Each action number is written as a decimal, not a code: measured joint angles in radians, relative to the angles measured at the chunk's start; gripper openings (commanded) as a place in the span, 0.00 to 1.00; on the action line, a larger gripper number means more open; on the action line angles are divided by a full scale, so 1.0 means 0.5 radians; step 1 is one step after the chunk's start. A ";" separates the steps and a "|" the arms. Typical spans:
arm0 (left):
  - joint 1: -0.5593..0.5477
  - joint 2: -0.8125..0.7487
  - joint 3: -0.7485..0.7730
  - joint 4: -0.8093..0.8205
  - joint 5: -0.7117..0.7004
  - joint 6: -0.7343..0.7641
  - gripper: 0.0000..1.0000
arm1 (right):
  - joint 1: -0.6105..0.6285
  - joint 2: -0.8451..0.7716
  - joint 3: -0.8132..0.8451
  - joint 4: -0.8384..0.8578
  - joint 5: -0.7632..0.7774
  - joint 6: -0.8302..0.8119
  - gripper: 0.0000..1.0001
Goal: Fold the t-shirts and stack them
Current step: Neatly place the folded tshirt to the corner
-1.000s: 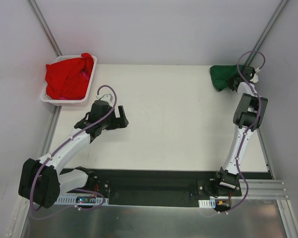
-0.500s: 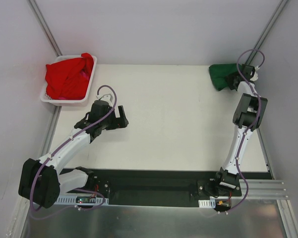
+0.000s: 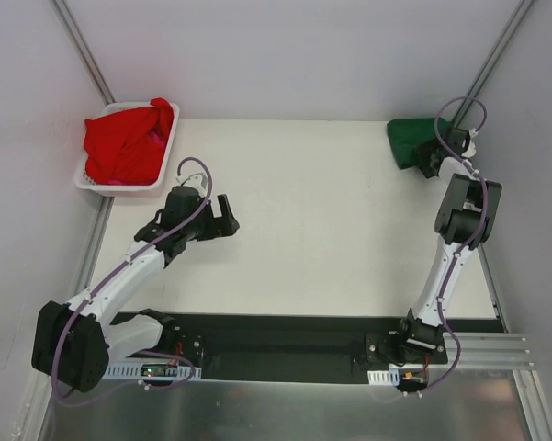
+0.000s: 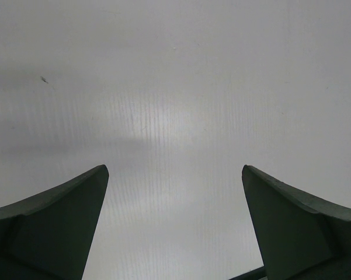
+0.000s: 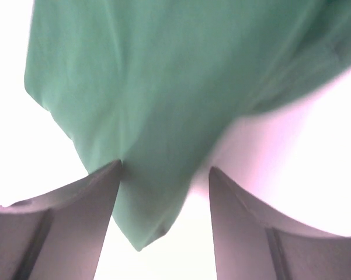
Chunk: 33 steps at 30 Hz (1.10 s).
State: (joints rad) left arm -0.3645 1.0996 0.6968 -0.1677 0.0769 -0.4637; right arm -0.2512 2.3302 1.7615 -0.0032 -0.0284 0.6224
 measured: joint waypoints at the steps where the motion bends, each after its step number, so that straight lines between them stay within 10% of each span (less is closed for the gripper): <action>1: 0.000 -0.021 -0.002 0.001 0.004 -0.002 0.99 | 0.004 -0.038 -0.055 0.000 0.003 -0.001 0.64; 17: 0.000 -0.390 -0.174 -0.011 0.100 -0.030 1.00 | 0.076 -0.860 -0.874 0.095 0.006 -0.154 0.65; 33: 0.000 -0.249 -0.226 0.125 0.312 0.050 0.99 | 0.221 -2.190 -1.292 -0.121 0.171 -1.016 0.70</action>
State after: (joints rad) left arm -0.3645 0.9749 0.5838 -0.1051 0.2329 -0.4389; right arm -0.1406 1.2354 1.1152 -0.0639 0.0570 0.1143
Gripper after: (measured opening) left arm 0.993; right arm 0.693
